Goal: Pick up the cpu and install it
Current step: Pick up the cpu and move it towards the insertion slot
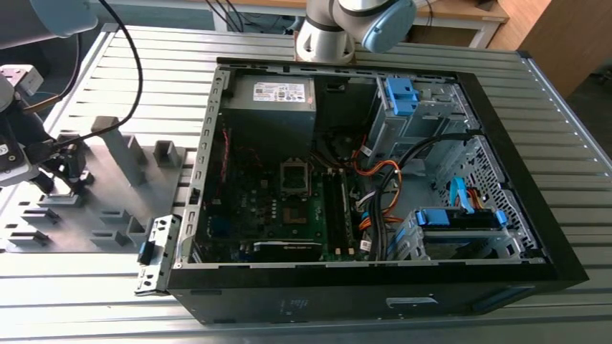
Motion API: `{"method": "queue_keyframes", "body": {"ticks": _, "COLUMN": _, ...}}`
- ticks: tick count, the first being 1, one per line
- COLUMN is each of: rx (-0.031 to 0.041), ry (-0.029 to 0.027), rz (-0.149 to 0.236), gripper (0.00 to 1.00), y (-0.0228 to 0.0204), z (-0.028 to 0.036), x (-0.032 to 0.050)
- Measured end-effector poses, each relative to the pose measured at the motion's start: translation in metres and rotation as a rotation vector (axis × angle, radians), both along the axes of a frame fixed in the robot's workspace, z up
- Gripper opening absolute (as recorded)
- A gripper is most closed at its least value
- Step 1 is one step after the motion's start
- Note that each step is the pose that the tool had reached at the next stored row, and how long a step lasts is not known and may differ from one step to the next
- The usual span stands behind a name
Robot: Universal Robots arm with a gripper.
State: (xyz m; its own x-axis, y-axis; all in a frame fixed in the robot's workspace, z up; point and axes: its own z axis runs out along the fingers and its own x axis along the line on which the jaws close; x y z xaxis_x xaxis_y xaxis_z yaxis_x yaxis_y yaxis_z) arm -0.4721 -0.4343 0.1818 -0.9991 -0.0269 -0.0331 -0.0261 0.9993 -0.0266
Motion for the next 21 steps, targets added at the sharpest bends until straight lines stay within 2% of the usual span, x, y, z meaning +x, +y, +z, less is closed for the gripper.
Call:
{"method": "queue_keyframes", "body": {"ticks": 9, "rx": 0.0003, "ry": -0.0006, "rz": 0.0, "gripper": 0.47, "y": 0.0001, "z": 0.0005, "x": 0.0}}
{"method": "queue_keyframes", "body": {"ticks": 21, "rx": 0.0001, "ry": -0.0002, "rz": 0.0, "gripper": 0.47, "y": 0.0, "z": 0.0215, "x": 0.0}}
